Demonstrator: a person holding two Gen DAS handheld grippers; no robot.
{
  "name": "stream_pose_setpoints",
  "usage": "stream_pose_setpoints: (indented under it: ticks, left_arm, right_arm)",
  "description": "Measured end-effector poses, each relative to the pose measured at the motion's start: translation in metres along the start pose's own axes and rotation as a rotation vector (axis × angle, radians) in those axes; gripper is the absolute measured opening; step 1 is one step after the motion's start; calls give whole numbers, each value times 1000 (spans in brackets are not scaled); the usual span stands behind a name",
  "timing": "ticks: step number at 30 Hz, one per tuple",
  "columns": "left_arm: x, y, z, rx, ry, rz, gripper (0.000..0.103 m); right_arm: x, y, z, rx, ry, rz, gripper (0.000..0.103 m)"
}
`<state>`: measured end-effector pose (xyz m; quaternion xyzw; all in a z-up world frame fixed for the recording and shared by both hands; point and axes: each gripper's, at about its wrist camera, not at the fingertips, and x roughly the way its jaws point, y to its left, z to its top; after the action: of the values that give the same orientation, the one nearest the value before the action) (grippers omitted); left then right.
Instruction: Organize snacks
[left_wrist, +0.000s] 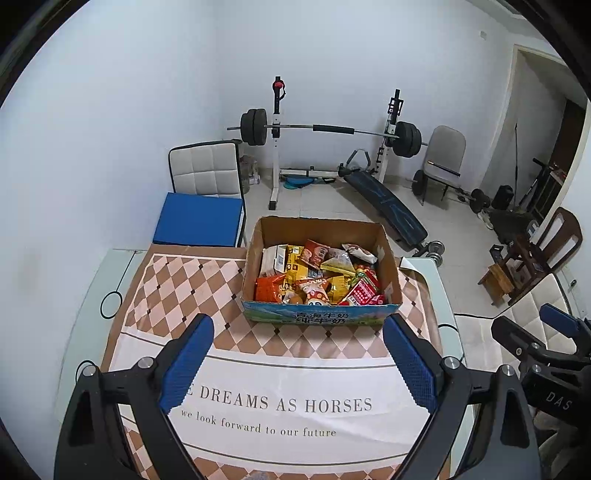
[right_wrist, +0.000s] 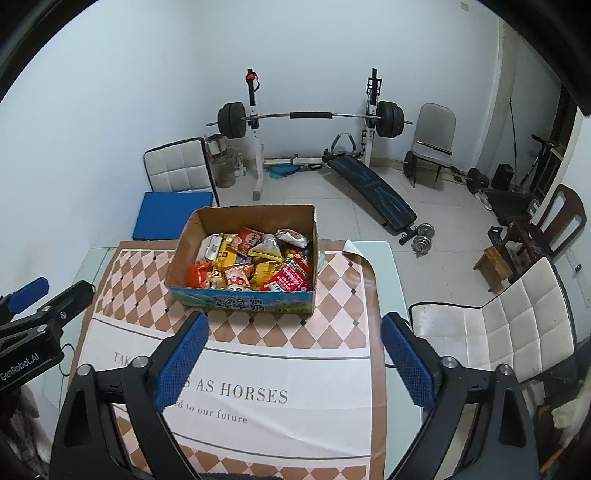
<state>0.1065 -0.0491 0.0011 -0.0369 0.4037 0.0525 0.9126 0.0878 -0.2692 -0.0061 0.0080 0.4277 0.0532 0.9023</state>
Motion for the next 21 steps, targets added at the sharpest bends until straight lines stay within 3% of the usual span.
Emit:
stream_pose_setpoints:
  ticks: [8, 21]
  left_arm:
    - [28, -2, 7, 30, -18, 38, 94]
    - [56, -9, 21, 61, -29, 36, 94]
  right_arm:
    - [32, 1, 11, 41, 4, -15, 99]
    - [59, 5, 27, 42, -8, -61, 99]
